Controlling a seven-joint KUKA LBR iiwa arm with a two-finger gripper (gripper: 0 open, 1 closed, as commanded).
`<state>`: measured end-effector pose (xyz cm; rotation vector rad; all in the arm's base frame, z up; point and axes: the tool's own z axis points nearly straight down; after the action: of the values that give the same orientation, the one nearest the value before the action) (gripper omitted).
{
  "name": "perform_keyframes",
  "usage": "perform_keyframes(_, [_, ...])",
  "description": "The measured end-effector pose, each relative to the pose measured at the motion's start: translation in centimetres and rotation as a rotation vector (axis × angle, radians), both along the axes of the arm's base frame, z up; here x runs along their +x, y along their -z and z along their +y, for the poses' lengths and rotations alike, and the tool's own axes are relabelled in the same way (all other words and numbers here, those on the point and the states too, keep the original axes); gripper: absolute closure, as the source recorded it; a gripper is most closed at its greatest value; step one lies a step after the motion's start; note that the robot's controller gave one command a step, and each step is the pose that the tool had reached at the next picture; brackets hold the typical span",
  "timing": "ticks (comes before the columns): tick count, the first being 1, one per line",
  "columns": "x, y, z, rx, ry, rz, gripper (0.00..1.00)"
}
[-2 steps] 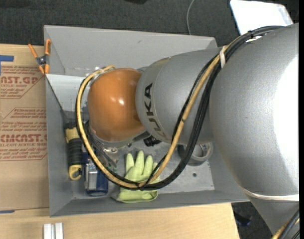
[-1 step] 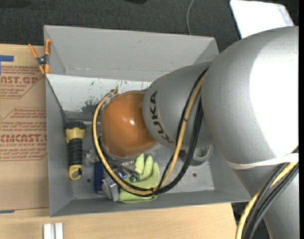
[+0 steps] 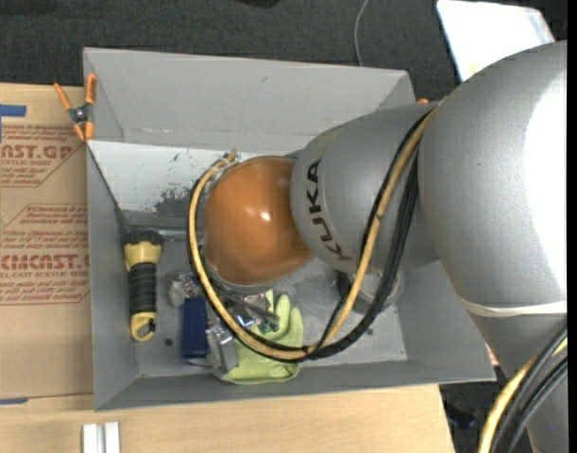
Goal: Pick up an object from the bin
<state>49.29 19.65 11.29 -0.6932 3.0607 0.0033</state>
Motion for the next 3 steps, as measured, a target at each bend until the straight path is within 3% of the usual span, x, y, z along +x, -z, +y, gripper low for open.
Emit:
perform_keyframes(1, [0.1, -0.2, -0.8, -0.002, -0.272, 0.006, 0.00])
perform_keyframes(2, [1.9, 4.5, -1.6, 0.000, -0.497, 0.001, 0.00])
perform_keyframes(3, [0.4, 4.4, -0.7, 0.000, -0.854, -0.002, 1.00])
